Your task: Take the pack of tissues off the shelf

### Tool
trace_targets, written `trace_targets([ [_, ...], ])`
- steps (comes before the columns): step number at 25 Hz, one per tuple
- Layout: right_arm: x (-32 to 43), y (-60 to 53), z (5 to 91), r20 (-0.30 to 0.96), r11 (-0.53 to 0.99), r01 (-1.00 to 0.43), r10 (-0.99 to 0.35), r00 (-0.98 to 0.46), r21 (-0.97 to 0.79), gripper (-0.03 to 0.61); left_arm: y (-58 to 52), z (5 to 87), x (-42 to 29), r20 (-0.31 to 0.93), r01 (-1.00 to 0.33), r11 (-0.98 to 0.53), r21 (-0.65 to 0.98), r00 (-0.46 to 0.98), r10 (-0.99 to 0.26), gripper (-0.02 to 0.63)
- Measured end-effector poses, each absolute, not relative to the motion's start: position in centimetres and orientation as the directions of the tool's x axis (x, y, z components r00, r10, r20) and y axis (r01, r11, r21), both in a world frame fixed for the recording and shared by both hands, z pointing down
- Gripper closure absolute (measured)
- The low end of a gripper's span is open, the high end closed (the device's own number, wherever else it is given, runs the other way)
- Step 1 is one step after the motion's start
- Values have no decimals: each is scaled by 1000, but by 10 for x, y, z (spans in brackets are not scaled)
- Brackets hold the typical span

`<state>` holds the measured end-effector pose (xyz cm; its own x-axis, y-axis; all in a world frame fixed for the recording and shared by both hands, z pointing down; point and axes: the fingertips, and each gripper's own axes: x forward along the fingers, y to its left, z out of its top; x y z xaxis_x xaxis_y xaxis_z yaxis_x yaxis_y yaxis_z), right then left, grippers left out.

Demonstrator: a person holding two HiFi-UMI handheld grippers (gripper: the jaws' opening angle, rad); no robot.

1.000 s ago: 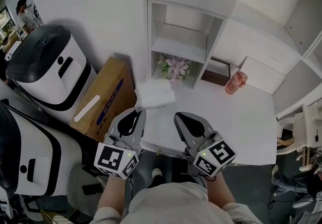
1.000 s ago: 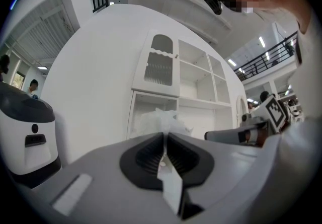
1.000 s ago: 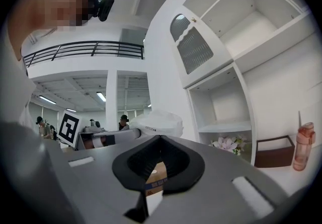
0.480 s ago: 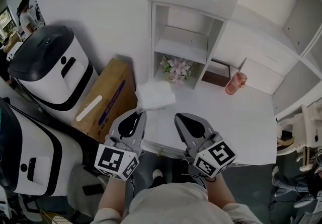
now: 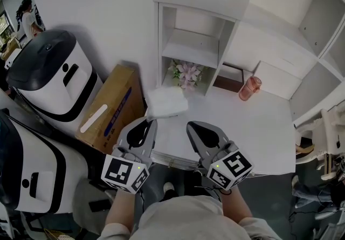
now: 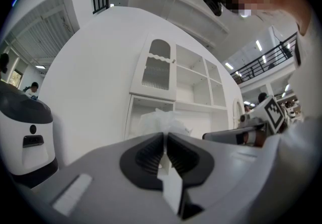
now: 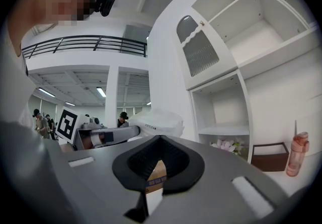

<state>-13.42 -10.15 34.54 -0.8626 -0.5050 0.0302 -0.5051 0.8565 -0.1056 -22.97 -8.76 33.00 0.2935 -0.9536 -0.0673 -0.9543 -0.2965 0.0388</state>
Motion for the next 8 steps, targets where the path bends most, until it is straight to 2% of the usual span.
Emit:
trace_targets([
  [8,-133,-103,345,34,854,-511,-510,-859,-98,578,-90,329,-227,-70,-951,-307,42,304,-950,601],
])
